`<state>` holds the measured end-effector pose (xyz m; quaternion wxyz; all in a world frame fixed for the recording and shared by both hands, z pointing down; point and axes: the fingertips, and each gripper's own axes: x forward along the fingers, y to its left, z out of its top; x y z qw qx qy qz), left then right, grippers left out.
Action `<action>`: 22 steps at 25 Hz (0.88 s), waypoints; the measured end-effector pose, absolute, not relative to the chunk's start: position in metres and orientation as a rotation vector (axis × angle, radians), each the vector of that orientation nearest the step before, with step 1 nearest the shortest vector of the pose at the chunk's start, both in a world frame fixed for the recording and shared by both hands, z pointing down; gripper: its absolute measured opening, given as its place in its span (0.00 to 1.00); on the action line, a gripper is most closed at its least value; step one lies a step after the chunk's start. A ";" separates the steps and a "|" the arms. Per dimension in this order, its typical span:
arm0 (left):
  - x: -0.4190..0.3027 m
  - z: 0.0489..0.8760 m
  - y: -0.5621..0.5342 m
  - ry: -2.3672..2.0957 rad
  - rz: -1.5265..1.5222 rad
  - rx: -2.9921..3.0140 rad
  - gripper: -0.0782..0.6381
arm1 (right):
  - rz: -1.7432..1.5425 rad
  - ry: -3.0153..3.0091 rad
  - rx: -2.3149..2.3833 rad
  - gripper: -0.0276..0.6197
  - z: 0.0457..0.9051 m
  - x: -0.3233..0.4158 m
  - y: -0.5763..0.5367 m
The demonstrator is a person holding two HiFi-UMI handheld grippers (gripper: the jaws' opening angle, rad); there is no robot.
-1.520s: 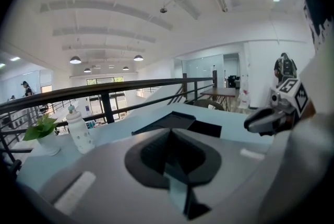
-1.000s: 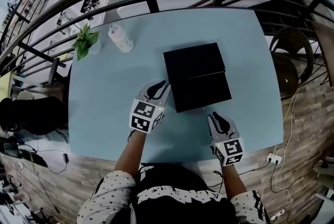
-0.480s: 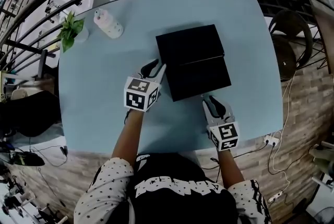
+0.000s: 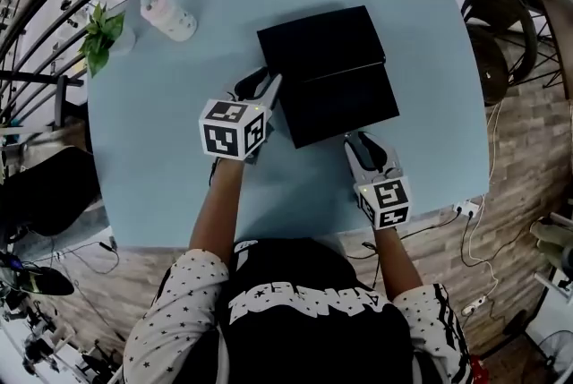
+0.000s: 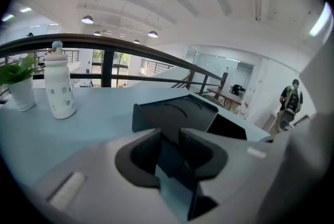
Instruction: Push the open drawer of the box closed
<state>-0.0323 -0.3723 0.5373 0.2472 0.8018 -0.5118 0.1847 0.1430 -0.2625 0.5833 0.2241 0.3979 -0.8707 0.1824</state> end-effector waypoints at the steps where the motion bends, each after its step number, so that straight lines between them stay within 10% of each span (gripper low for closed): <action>1: -0.032 0.538 -0.372 -1.398 0.499 2.179 0.11 | 0.508 -2.398 1.096 0.22 0.585 0.143 -0.262; 22: -0.033 0.541 -0.372 -1.463 0.445 2.146 0.11 | 0.565 -2.372 1.122 0.15 0.597 0.130 -0.272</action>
